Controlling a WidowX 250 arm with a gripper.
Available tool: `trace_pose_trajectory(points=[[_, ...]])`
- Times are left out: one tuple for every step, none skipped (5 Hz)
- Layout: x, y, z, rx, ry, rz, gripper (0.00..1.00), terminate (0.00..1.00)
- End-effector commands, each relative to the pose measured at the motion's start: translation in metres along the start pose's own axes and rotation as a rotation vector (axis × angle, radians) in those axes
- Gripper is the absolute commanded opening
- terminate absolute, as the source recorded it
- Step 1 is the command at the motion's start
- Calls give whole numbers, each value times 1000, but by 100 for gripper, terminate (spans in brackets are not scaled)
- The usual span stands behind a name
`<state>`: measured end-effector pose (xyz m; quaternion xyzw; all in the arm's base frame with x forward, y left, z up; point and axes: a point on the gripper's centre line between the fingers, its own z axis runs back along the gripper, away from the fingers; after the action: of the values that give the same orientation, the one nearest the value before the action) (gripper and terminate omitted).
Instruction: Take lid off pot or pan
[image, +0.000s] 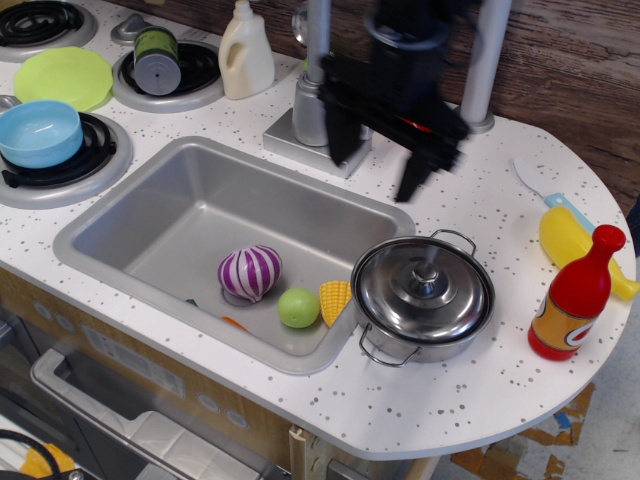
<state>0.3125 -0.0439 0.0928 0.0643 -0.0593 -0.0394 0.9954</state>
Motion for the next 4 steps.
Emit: trace_pose_trajectory(points=[[4, -29, 5, -53, -61, 40, 100, 0], [0, -38, -2, -115, -73, 49, 100, 0], [-3, -36, -9, -138, -71, 57, 100, 0], [-8, -32, -20, -160, -76, 67, 100, 0]])
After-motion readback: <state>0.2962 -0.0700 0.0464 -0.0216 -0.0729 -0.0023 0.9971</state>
